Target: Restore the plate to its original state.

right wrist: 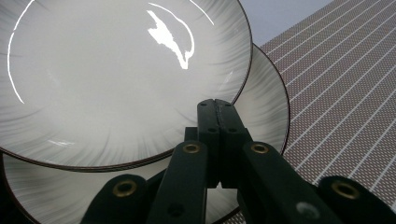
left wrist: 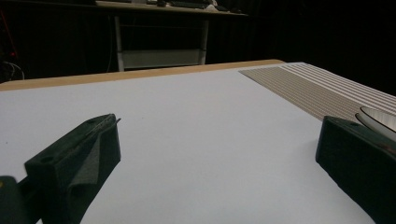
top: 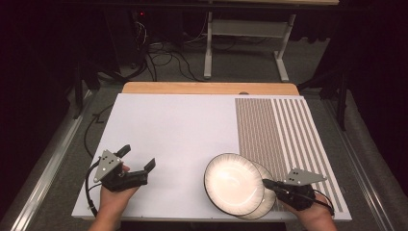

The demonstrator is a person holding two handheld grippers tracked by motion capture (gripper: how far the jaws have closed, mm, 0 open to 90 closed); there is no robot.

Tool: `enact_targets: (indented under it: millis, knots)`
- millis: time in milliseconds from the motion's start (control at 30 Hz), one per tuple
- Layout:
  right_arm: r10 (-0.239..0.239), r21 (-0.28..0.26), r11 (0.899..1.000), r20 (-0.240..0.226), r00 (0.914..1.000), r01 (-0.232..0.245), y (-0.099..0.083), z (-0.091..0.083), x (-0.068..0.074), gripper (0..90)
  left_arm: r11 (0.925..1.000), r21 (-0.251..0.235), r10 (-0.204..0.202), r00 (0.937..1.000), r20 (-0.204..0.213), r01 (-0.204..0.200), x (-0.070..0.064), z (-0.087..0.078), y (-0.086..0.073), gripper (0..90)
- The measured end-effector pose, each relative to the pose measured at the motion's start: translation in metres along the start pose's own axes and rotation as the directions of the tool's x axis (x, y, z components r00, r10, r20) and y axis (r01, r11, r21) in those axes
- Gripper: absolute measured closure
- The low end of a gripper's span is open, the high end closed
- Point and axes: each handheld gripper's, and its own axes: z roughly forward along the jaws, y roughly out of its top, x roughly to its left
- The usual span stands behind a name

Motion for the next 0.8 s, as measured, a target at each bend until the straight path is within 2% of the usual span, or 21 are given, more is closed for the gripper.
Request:
enact_targets:
  millis: [800]
  knots:
    - [0.022, -0.008, 1.000, 0.028, 0.9994, -0.022, -0.0025, -0.0053, -0.0060, 90.0, 1.0000, -0.001, 0.007, 1.0000, -0.001, -0.007, -0.0002, -0.0003, 0.0003, 0.7]
